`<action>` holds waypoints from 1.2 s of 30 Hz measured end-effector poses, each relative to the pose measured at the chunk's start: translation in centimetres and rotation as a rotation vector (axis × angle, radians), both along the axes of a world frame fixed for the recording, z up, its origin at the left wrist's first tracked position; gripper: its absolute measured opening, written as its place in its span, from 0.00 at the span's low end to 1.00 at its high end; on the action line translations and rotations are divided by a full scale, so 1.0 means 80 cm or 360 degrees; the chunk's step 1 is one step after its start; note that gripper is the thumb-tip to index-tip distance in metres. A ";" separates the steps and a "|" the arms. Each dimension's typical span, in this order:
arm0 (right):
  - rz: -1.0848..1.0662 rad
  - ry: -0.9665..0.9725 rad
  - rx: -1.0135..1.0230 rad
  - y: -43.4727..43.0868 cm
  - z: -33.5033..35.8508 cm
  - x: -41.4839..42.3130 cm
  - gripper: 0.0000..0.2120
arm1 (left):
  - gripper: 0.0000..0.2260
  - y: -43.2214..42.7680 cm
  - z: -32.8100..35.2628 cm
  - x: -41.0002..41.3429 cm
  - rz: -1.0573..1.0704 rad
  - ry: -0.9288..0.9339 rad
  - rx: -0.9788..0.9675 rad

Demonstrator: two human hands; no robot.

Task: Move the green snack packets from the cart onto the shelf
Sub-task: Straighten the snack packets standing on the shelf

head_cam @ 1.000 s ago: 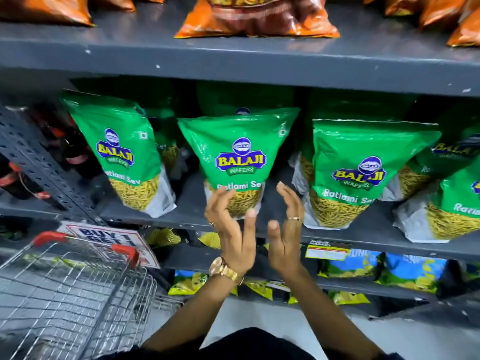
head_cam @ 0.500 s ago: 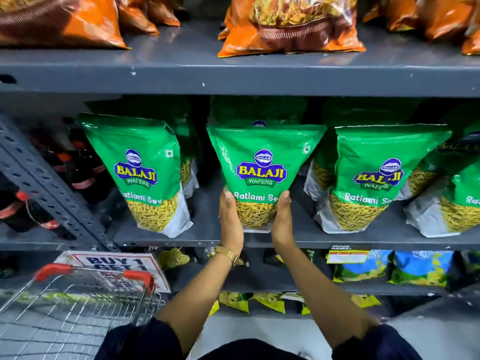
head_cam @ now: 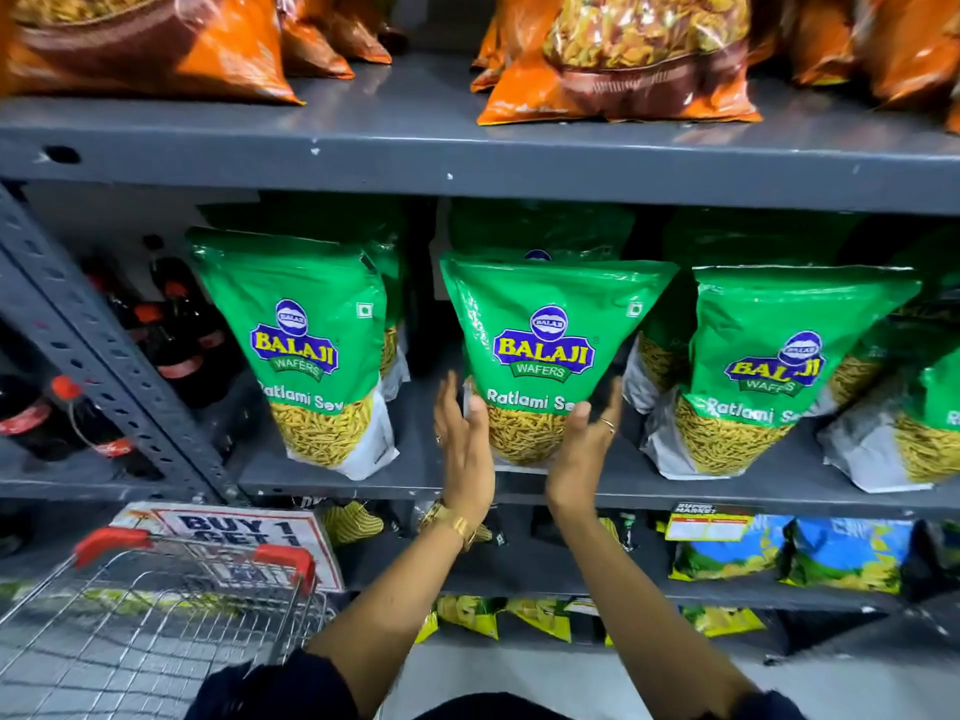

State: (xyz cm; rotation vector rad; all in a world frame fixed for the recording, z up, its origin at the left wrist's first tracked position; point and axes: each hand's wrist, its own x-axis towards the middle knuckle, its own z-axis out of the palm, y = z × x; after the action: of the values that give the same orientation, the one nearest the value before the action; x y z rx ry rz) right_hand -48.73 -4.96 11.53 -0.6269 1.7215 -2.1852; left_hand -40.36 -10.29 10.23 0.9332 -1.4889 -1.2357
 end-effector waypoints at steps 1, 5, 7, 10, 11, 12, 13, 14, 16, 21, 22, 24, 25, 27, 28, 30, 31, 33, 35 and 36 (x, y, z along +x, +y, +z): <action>-0.0105 0.0104 0.0028 0.005 0.003 0.010 0.46 | 0.37 0.006 0.009 0.015 -0.0016 -0.0078 -0.0172; -0.0362 0.0833 0.0042 0.037 0.030 0.064 0.37 | 0.26 0.015 0.050 0.088 -0.0106 -0.0274 -0.1009; -0.0236 0.1096 -0.0124 0.038 0.041 0.088 0.31 | 0.25 0.009 0.064 0.118 0.0109 -0.0239 -0.1238; 0.0249 0.1041 -0.0223 0.019 0.048 0.143 0.27 | 0.29 -0.019 0.061 0.153 0.0620 -0.0062 -0.1133; 0.0405 0.0940 -0.0167 0.010 0.045 0.162 0.28 | 0.31 -0.034 0.056 0.162 0.0748 -0.0023 -0.1000; 0.0537 0.0812 -0.0083 0.000 0.040 0.180 0.30 | 0.34 -0.051 0.048 0.170 0.0829 -0.0009 -0.0847; 0.0637 0.0658 0.0010 -0.011 0.035 0.195 0.32 | 0.37 -0.068 0.042 0.179 0.0870 -0.0019 -0.0699; 0.0700 0.0496 0.0105 -0.023 0.030 0.206 0.35 | 0.40 -0.082 0.038 0.184 0.0874 -0.0020 -0.0543; 0.0727 0.0224 0.0274 -0.048 0.024 0.217 0.47 | 0.46 -0.102 0.034 0.190 0.0814 -0.0012 -0.0255; 0.0697 0.0142 0.0432 -0.099 0.022 0.220 0.56 | 0.25 -0.132 0.034 0.187 0.0541 0.0149 0.0202; 0.0679 0.0188 0.0455 -0.105 0.022 0.221 0.54 | 0.27 -0.140 0.029 0.186 0.0444 0.0228 0.0285; 0.0624 0.0276 0.0497 -0.114 0.019 0.221 0.53 | 0.28 -0.145 0.022 0.184 0.0350 0.0221 0.0333; 0.0601 0.0305 0.0489 -0.117 0.016 0.220 0.54 | 0.27 -0.139 0.024 0.184 0.0355 0.0191 0.0305; 0.0595 0.0315 0.0429 -0.123 0.008 0.213 0.51 | 0.29 -0.128 0.020 0.183 0.0395 0.0145 0.0246; 0.0610 0.0301 0.0401 -0.127 0.004 0.209 0.48 | 0.30 -0.127 0.014 0.184 0.0423 0.0138 0.0238; 0.0652 0.0291 0.0368 -0.136 -0.002 0.206 0.43 | 0.31 -0.126 0.009 0.185 0.0540 0.0159 0.0225; 0.0661 0.0289 0.0365 -0.140 -0.004 0.206 0.42 | 0.31 -0.129 0.006 0.186 0.0592 0.0154 0.0243; 0.0669 0.0290 0.0342 -0.143 -0.002 0.211 0.42 | 0.30 -0.132 0.010 0.186 0.0644 0.0168 0.0222; 0.0682 0.0259 0.0300 -0.143 -0.002 0.215 0.42 | 0.31 -0.134 0.012 0.185 0.0664 0.0173 0.0194; 0.0688 0.0228 0.0281 -0.143 -0.003 0.215 0.41 | 0.32 -0.134 0.011 0.185 0.0685 0.0174 0.0197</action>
State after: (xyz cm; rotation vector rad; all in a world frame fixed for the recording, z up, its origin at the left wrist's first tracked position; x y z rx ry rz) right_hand -31.57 -16.43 11.30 -1.0190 1.6354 -1.7093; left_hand -25.57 -20.99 11.11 1.1763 -1.0625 -1.0482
